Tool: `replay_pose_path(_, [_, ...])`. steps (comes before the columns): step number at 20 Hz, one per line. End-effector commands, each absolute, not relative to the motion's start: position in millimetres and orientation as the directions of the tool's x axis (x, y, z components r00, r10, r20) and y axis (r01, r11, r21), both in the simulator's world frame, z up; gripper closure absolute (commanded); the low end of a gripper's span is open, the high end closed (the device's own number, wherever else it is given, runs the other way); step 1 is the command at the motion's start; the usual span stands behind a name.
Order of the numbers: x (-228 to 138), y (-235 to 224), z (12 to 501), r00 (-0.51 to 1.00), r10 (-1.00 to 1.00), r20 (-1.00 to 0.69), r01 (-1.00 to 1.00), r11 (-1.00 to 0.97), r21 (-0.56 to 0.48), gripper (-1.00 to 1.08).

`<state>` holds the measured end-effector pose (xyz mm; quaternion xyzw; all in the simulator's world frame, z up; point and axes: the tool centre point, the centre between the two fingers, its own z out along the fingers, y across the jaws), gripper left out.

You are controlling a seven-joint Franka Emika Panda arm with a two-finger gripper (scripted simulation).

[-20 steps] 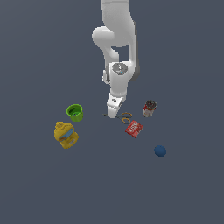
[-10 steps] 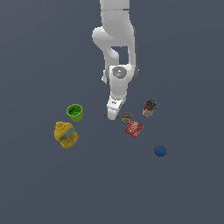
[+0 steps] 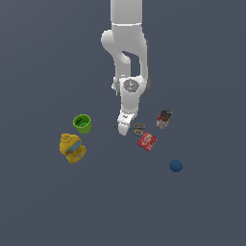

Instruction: Pick up a designated object from a clutter of objects.

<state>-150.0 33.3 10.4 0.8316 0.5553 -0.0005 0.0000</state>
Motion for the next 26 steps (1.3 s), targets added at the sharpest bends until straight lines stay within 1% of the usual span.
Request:
replay_pose_path(1, [-149.4,33.4,8.0,0.383,0.924,-0.001,0.924,-0.383,0.000,-0.92])
replay_pose_path(2, [-149.3,33.4,7.9,0.383,0.924,0.000,0.924,-0.383,0.000,-0.92])
replay_pose_path(3, [-149.3,33.4,7.9,0.383,0.924,0.000,0.924,-0.383,0.000,1.08])
replay_pose_path(17, [-148.9,33.4,12.6,0.378,0.926,0.001,0.926,-0.378,0.000,1.08])
replay_pose_path(26, [-134.5,9.6,41.6,0.378,0.926,0.000,0.926,-0.378,0.000,1.08])
